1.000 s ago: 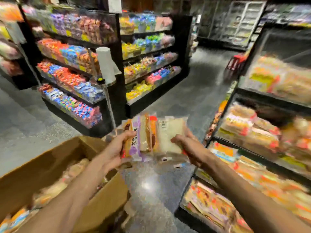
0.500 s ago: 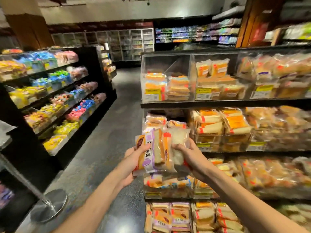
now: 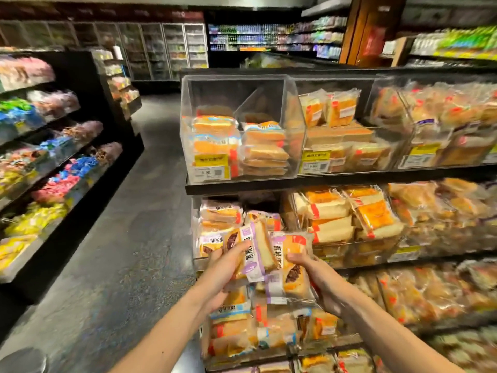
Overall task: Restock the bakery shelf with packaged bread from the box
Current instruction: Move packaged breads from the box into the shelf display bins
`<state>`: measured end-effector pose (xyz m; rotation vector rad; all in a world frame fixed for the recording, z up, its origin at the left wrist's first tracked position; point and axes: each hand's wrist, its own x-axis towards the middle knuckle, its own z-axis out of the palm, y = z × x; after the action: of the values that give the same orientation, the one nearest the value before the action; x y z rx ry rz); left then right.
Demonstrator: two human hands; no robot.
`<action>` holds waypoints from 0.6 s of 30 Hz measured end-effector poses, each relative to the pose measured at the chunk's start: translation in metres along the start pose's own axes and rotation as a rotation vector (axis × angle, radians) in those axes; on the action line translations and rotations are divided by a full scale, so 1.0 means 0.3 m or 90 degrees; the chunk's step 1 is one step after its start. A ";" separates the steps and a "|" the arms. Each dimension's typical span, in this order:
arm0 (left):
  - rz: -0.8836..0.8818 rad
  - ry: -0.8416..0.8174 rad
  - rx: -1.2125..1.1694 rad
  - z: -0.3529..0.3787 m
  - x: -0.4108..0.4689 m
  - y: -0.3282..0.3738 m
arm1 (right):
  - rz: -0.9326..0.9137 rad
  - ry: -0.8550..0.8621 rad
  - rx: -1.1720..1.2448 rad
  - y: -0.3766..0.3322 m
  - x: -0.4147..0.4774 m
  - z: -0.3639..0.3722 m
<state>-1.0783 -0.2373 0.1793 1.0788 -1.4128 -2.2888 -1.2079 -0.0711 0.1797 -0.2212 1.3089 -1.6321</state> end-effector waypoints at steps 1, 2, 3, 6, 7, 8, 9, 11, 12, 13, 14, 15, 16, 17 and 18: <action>-0.016 -0.010 -0.033 0.001 0.043 0.016 | 0.000 0.025 0.011 -0.017 0.029 -0.022; -0.019 -0.019 -0.048 0.004 0.077 0.031 | -0.001 0.038 0.021 -0.036 0.052 -0.041; -0.021 -0.009 -0.050 0.005 0.113 0.037 | -0.007 0.048 0.024 -0.055 0.072 -0.059; -0.057 0.055 -0.069 0.007 0.195 0.047 | -0.012 0.086 0.019 -0.106 0.124 -0.108; -0.060 0.070 -0.072 0.009 0.228 0.052 | -0.019 0.094 0.019 -0.123 0.139 -0.126; -0.065 0.081 -0.079 0.013 0.258 0.062 | -0.025 0.098 0.013 -0.146 0.148 -0.142; -0.064 0.096 -0.081 0.021 0.294 0.067 | -0.030 0.102 0.007 -0.164 0.163 -0.165; -0.069 0.112 -0.079 0.059 0.364 0.078 | -0.032 0.107 -0.016 -0.207 0.184 -0.203; -0.065 0.113 -0.070 0.090 0.391 0.083 | -0.035 0.107 -0.024 -0.230 0.191 -0.217; -0.060 0.114 -0.069 0.120 0.421 0.084 | -0.039 0.107 -0.031 -0.249 0.202 -0.232; -0.058 0.114 -0.087 0.150 0.449 0.082 | -0.042 0.108 -0.037 -0.267 0.211 -0.241; -0.056 0.121 -0.113 0.176 0.483 0.078 | -0.046 0.105 -0.046 -0.281 0.222 -0.253; -0.050 0.132 -0.134 0.200 0.514 0.074 | -0.047 0.097 -0.055 -0.298 0.229 -0.260; -0.038 0.155 -0.136 0.217 0.552 0.067 | -0.044 0.087 -0.061 -0.312 0.237 -0.269; -0.020 0.175 -0.137 0.235 0.581 0.061 | -0.039 0.076 -0.064 -0.326 0.242 -0.276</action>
<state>-1.2520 -0.2950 0.1327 1.2919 -1.0278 -2.1521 -1.3539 -0.0815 0.1966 -0.2295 1.4907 -1.6538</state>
